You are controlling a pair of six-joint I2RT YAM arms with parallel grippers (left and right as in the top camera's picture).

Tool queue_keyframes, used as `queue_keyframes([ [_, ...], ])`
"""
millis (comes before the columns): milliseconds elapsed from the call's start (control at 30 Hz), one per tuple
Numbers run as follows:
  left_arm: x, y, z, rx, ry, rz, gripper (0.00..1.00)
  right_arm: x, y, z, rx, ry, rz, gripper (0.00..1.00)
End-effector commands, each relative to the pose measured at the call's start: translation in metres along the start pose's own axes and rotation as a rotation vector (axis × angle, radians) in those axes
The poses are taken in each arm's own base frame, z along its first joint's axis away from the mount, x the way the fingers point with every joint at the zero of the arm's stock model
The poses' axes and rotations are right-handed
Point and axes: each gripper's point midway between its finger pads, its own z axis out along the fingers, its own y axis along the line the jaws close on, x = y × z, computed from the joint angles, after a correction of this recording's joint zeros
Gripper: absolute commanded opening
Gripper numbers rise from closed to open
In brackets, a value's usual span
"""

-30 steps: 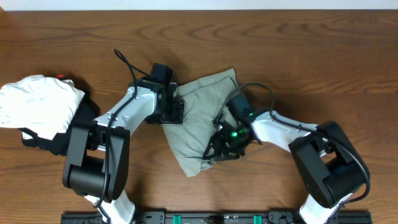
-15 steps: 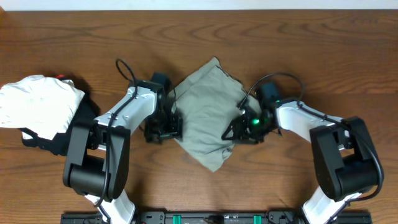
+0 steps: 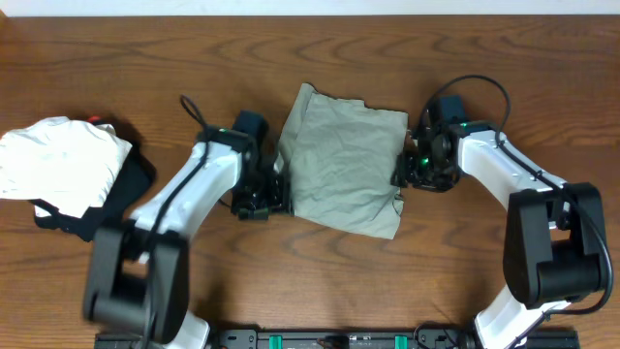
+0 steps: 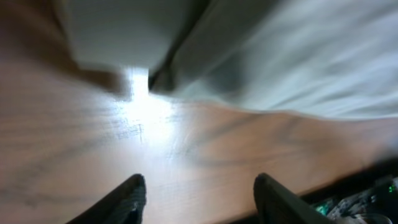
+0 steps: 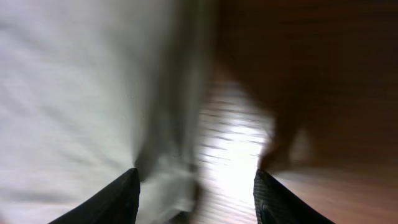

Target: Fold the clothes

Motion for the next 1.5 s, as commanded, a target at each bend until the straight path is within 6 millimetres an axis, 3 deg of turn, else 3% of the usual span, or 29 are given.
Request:
queue_keyframes([
  [0,-0.025,-0.004,-0.044,-0.056,-0.242,0.112,0.73,-0.022,-0.02,-0.037,0.169,-0.131,-0.038,0.57],
  [33,-0.034,-0.006,-0.055,-0.064,-0.312,0.146,0.85,-0.022,-0.02,-0.046,0.177,-0.153,-0.041,0.58],
  [67,-0.045,-0.012,-0.069,-0.064,-0.396,0.198,0.91,-0.024,-0.018,-0.057,0.178,-0.183,-0.045,0.58],
  [233,-0.079,-0.02,-0.093,-0.052,-0.565,0.291,0.93,-0.022,-0.004,-0.108,0.146,-0.308,-0.066,0.58],
  [400,-0.108,0.002,-0.074,-0.043,-0.554,0.244,0.93,-0.007,0.004,-0.15,0.125,-0.394,-0.08,0.59],
  [500,-0.115,-0.006,-0.049,0.064,-0.496,0.317,0.93,0.001,0.007,-0.165,0.117,-0.423,-0.084,0.6],
  [600,-0.119,-0.011,-0.027,0.118,-0.458,0.406,0.94,0.007,0.006,-0.169,0.118,-0.422,-0.084,0.61],
  [767,-0.119,-0.024,-0.008,0.247,-0.413,0.451,0.96,0.015,0.002,-0.162,0.13,-0.378,-0.077,0.61],
  [1067,-0.117,0.002,0.04,0.207,-0.3,0.37,0.97,0.017,0.001,-0.159,0.131,-0.365,-0.075,0.61],
  [1167,-0.109,-0.004,0.054,0.27,-0.245,0.333,0.96,0.017,0.001,-0.159,0.13,-0.366,-0.072,0.61],
  [1300,-0.091,-0.025,0.065,0.355,-0.17,0.354,0.87,0.017,0.001,-0.159,0.13,-0.366,-0.072,0.61],
  [1367,-0.085,-0.032,0.069,0.355,-0.152,0.371,0.77,0.017,0.001,-0.159,0.13,-0.366,-0.072,0.61],
  [1467,-0.081,-0.038,0.071,0.355,-0.142,0.386,0.35,0.018,0.002,-0.159,0.13,-0.365,-0.073,0.61],
])
